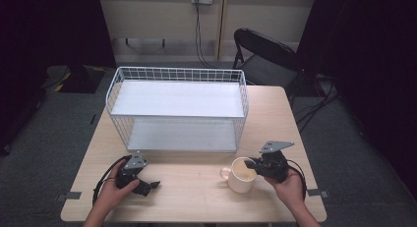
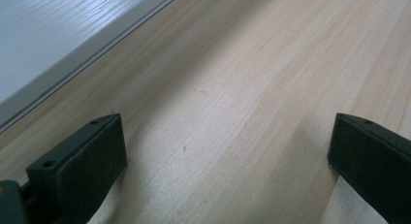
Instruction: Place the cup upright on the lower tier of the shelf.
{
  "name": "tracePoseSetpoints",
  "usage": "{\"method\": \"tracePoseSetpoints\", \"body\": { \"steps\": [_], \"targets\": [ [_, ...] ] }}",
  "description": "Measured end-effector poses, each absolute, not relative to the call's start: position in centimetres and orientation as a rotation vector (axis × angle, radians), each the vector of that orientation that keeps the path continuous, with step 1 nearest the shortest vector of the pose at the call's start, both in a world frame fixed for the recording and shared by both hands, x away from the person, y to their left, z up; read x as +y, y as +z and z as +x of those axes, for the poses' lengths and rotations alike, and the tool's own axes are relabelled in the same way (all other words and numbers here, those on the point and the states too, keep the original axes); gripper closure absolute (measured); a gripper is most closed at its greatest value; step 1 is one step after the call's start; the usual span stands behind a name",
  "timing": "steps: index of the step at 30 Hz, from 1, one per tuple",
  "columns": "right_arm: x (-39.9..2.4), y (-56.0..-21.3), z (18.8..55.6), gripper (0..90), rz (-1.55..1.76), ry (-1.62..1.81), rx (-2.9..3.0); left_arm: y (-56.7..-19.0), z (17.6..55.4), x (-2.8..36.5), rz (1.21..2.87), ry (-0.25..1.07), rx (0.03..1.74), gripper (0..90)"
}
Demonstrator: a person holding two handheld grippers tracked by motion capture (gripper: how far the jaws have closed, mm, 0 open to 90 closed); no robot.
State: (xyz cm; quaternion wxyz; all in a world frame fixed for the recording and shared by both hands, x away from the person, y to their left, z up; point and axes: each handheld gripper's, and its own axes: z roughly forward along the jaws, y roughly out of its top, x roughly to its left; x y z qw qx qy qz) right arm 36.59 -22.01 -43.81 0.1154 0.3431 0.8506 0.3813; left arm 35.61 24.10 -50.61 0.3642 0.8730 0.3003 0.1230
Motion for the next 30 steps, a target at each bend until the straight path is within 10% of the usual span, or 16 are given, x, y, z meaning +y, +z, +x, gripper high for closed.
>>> {"method": "tracePoseSetpoints", "body": {
  "steps": [30],
  "targets": [
    [-19.3, -42.5, 37.7, 81.6, 1.047, 1.191, 2.403, -50.6, 35.6, 24.1, 2.245, 0.316, 0.773, 0.0]
  ]
}}
